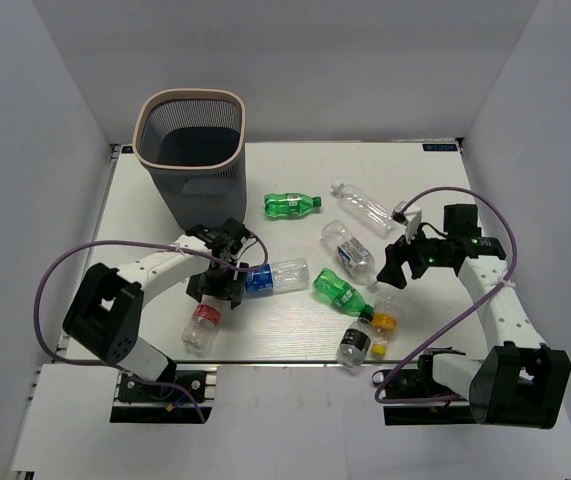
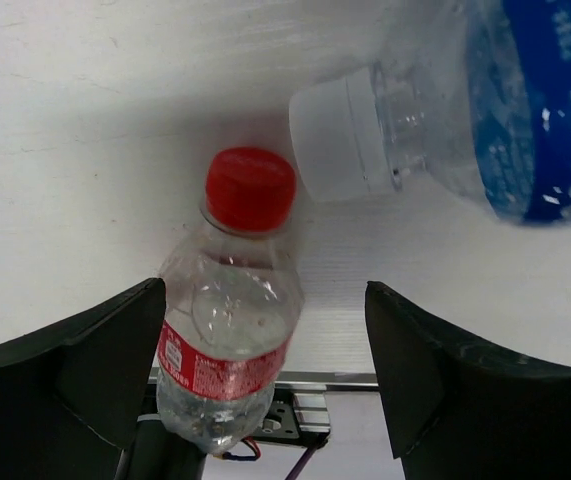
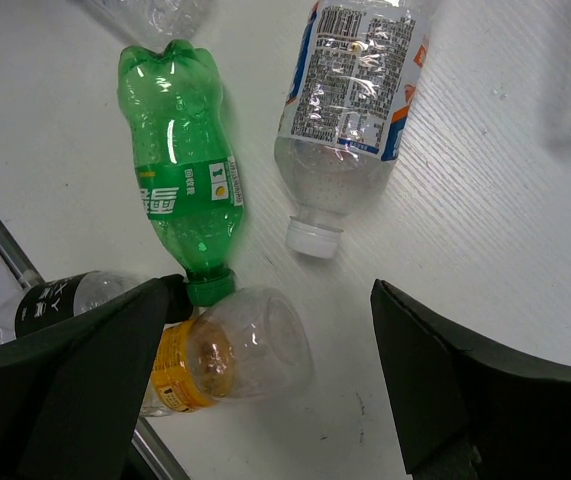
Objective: Put the plastic bottles in the bin
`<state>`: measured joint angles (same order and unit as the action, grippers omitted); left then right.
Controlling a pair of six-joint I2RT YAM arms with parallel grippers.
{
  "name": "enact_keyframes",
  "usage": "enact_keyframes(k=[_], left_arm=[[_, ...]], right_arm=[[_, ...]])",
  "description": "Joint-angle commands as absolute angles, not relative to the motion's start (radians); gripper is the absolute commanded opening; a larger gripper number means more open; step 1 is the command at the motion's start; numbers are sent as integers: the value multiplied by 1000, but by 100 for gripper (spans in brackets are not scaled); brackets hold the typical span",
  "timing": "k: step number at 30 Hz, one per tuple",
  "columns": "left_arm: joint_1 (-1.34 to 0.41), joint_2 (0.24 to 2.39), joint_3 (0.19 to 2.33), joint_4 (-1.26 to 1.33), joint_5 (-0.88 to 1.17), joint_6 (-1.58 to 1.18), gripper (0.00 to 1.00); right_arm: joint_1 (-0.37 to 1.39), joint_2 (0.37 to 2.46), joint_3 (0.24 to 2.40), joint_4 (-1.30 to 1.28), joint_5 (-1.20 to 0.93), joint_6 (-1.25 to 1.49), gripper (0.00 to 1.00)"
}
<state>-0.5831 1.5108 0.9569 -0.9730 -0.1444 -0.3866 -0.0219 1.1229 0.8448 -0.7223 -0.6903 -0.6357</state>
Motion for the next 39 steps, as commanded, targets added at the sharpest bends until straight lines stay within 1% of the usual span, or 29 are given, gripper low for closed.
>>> enact_keyframes(k=[1, 5, 13, 16, 18, 19, 21, 24, 26, 27, 28, 29, 30, 31, 32, 33, 34, 35, 36, 38, 39], left_arm=[[-598, 1520, 953, -954, -201, -422, 91], [-598, 1529, 953, -954, -221, -440, 93], [-607, 1538, 882, -963, -202, -498, 93], [-618, 1539, 882, -974, -193, -509, 90], [-618, 1529, 871, -974, -193, -509, 85], [-618, 1529, 871, -985, -193, -509, 80], [-627, 1552, 871, -985, -193, -518, 75], [-627, 1566, 862, -976, -184, -518, 64], [-637, 1575, 862, -976, -184, -528, 52], [-637, 1565, 862, -976, -184, -537, 40], [-649, 1553, 882, -986, -184, -537, 34], [-649, 1517, 894, -1012, -184, -546, 29], [-658, 1494, 911, -1028, -175, -546, 21], [-672, 1465, 951, -1041, -166, -546, 17], [-672, 1436, 971, -1051, -149, -535, 14], [-683, 1377, 997, -1051, -105, -497, 5], [-695, 1346, 1043, -1051, -78, -479, 1], [-695, 1315, 1066, -1051, -45, -460, 0], [-704, 1284, 1086, -1019, 21, -427, 0], [-715, 1217, 1147, -974, 107, -388, 0], [-715, 1203, 1167, -924, 188, -362, 0]], right_arm=[[-20, 1103, 833, -695, -706, -638, 88], [-21, 1100, 818, -696, -703, -640, 89], [-23, 1083, 807, -696, -699, -646, 90], [-23, 1086, 807, -698, -701, -646, 90], [-25, 1085, 807, -695, -706, -646, 90], [-23, 1089, 805, -696, -707, -644, 90], [-25, 1089, 805, -696, -713, -643, 90], [-25, 1089, 811, -698, -716, -646, 90], [-23, 1083, 816, -704, -713, -647, 90], [-23, 1083, 816, -706, -712, -653, 90], [-23, 1083, 815, -712, -707, -660, 90], [-25, 1075, 816, -713, -707, -670, 88], [-26, 1075, 813, -721, -706, -676, 86], [-23, 1071, 815, -726, -716, -678, 82], [-23, 1072, 812, -738, -719, -699, 75], [-23, 1068, 810, -742, -726, -703, 69], [-20, 1066, 808, -745, -750, -706, 64], [-20, 1066, 810, -758, -759, -728, 58], [-20, 1068, 805, -764, -781, -735, 45], [-18, 1071, 810, -775, -820, -765, 30], [-15, 1083, 811, -776, -834, -770, 19]])
